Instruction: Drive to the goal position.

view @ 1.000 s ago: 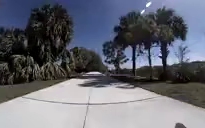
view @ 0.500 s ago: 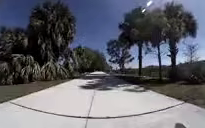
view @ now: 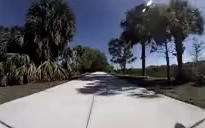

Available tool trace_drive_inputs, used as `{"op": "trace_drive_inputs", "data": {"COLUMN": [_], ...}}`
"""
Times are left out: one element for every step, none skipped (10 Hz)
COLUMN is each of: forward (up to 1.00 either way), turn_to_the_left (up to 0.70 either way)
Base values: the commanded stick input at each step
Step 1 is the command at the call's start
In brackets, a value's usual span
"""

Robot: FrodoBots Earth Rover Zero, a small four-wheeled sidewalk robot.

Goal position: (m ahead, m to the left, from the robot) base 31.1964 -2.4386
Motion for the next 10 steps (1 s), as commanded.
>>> {"op": "trace_drive_inputs", "data": {"forward": [1.0, 1.0, 1.0, 1.0, 1.0, 1.0, 1.0, 1.0, 1.0, 1.0], "turn_to_the_left": [0.0, 0.0, 0.0, 0.0, 0.0, 0.0, 0.0, 0.0, -0.24, -0.4]}}
